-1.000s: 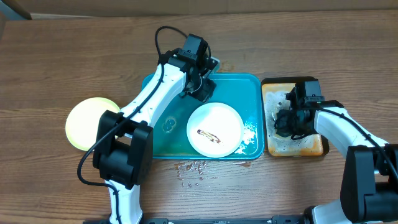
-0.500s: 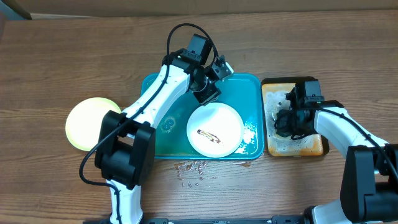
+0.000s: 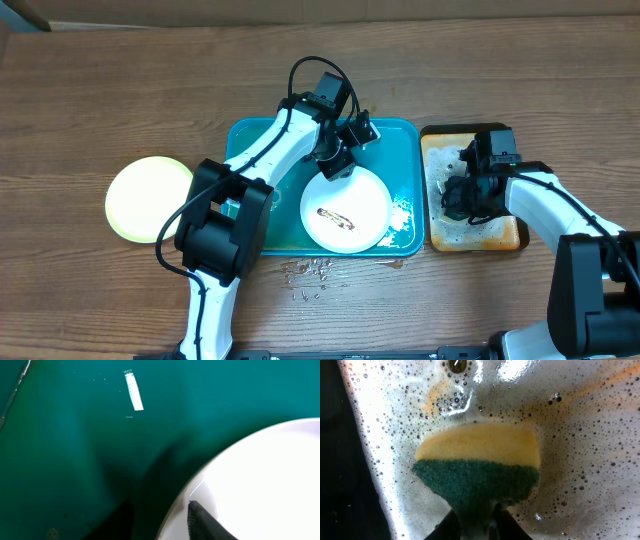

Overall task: Clean dirty plates on tray and stack at the side
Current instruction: 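Grasp the white plate rim and tilt it up with the left gripper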

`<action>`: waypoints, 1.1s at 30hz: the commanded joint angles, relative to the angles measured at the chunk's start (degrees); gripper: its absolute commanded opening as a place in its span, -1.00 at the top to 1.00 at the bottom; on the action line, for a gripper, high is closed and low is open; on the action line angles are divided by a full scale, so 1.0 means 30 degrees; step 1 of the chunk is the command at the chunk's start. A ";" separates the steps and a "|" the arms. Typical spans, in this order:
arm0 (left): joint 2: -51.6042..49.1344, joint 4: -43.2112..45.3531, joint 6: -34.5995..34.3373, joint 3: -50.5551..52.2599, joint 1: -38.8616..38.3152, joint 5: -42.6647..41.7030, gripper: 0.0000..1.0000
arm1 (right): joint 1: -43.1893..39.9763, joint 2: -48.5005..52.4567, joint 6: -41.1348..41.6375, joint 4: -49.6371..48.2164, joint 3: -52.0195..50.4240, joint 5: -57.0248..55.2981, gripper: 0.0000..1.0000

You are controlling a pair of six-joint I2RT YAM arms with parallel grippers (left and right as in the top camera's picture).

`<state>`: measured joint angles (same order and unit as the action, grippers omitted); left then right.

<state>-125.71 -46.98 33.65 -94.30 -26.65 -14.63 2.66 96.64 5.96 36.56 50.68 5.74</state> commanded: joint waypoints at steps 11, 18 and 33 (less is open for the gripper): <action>-0.0189 -0.1639 -0.1100 -0.0204 -0.0087 0.2273 0.91 | 0.0000 0.0189 0.0000 0.0335 -0.0590 -0.0080 0.62; -0.0182 -0.3082 -0.5982 -0.0211 0.0546 0.2652 0.92 | 0.0000 0.0189 -0.0007 0.0335 -0.0590 -0.0095 0.62; -0.0168 -0.8080 -1.8302 -0.0248 0.3883 -0.0627 0.92 | 0.0000 0.0189 0.2011 -0.1151 -0.0583 0.2040 0.83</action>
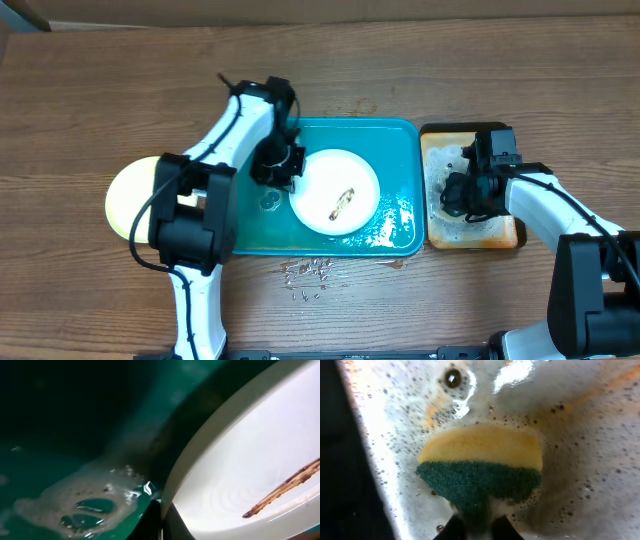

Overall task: Clean dirty plates on tray and stack at the side
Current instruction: 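Grasp the white plate rim and tilt it up with the left gripper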

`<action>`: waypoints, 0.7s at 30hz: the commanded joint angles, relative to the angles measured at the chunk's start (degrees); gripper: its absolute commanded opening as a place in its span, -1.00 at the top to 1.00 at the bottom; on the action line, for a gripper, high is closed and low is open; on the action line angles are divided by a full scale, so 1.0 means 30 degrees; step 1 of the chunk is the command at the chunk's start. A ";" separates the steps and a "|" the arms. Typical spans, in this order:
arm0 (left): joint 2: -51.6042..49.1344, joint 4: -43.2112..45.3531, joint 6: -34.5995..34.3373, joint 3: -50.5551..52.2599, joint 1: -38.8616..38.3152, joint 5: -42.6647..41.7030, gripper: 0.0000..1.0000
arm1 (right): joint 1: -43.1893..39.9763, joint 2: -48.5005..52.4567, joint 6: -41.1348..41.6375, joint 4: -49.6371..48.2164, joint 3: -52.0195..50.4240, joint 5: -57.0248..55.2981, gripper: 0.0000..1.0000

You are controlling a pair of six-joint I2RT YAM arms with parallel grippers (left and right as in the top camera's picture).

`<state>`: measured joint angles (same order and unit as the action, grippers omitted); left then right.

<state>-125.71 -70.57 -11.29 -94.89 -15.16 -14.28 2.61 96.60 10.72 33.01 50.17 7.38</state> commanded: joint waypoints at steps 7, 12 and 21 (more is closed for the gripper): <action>-0.0168 -0.0619 -0.3738 -0.0051 -0.0080 -0.1253 0.92 | -0.0036 -0.0379 0.0408 0.3636 0.2623 -0.0109 0.92; -0.0168 -0.0685 -0.3745 -0.0051 -0.0080 -0.1253 0.92 | 0.0000 -0.0466 0.0248 0.5617 0.4291 -0.0299 0.92; -0.0168 -0.0721 -0.3752 -0.0051 -0.0095 -0.1268 0.92 | 0.0000 -0.0408 -0.0750 0.3993 0.1559 -0.2521 0.92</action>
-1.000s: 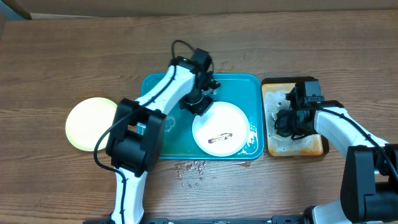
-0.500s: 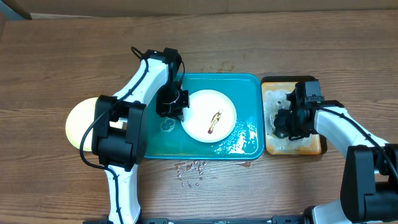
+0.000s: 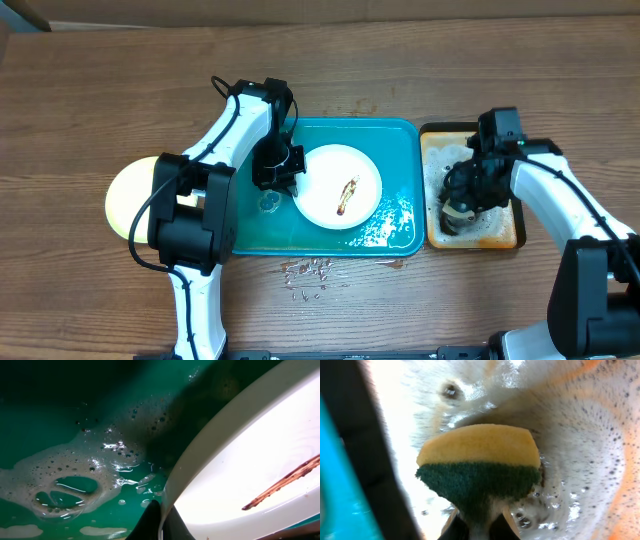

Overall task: Clean dirty plates on tray and stack at the side
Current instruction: 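Grasp the white plate rim and tilt it up with the left gripper, then lift the sponge from the pan with the right gripper toward the plate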

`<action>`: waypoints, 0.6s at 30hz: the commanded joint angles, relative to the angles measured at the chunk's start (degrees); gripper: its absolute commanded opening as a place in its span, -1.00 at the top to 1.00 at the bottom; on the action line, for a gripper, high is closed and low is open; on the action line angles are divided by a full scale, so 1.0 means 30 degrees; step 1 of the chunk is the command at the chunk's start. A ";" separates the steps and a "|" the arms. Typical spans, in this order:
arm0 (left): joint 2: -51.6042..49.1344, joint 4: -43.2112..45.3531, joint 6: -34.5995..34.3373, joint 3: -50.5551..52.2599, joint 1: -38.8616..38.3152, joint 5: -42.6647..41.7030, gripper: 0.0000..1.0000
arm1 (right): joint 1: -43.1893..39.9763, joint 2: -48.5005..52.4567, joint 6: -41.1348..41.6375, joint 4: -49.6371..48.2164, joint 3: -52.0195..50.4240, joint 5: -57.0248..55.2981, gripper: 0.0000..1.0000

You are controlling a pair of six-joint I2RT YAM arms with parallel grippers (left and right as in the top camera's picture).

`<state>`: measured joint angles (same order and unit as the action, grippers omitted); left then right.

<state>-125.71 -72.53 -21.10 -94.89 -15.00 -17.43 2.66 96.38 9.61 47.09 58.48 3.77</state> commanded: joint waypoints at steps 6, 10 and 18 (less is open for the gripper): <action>-0.0168 -0.0189 -0.0474 -0.0044 -0.0153 -0.0211 0.92 | -0.0015 -0.0335 -0.0364 -0.2987 -0.2834 -0.0933 0.91; -0.0168 -0.0379 -0.0474 -0.0044 -0.0153 -0.0204 0.92 | -0.0015 -0.0342 -0.0364 -0.2885 -0.2484 -0.0255 0.91; -0.0168 -0.0401 -0.0466 -0.0036 -0.0546 -0.0197 0.91 | 0.0350 -0.0794 -0.0364 0.1581 0.2659 0.1880 0.90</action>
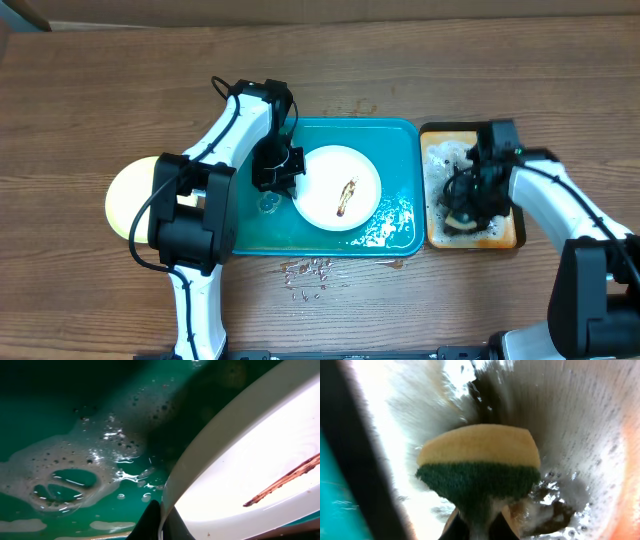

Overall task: Clean dirty plates on tray and stack at the side
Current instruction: 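Lift the sponge from the pan with the right gripper toward the plate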

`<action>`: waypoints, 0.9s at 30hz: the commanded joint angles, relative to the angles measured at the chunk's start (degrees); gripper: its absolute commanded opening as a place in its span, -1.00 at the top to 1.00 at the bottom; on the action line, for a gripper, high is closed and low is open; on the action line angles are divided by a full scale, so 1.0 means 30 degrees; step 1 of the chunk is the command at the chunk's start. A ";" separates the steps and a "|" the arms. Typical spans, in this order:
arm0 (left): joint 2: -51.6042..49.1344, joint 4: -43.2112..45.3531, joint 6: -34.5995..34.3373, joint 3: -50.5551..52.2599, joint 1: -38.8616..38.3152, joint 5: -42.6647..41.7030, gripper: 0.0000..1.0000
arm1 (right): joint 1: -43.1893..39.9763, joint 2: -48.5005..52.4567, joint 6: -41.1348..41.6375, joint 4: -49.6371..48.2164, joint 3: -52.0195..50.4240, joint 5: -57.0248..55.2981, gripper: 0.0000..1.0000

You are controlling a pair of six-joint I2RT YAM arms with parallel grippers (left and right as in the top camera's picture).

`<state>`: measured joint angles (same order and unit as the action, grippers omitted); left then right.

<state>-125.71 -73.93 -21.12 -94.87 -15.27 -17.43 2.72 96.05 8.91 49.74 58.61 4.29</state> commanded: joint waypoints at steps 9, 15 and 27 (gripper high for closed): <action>-0.0168 0.0379 -0.0466 -0.0036 -0.1137 -0.0117 0.91 | 0.4218 -0.0780 0.0423 0.0510 0.3934 0.4597 0.90; -0.0168 0.0372 -0.0466 -0.0036 -0.1144 -0.0124 0.92 | 0.7118 -0.0423 0.2324 -0.1763 0.2849 0.4597 0.92; -0.0168 0.0357 -0.0466 -0.0036 -0.1188 -0.0138 0.91 | 1.0812 0.1807 0.4197 -0.5792 0.1443 0.4386 0.92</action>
<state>-125.71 -72.69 -21.12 -94.87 -18.68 -17.43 33.50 99.72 20.32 33.56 63.24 17.58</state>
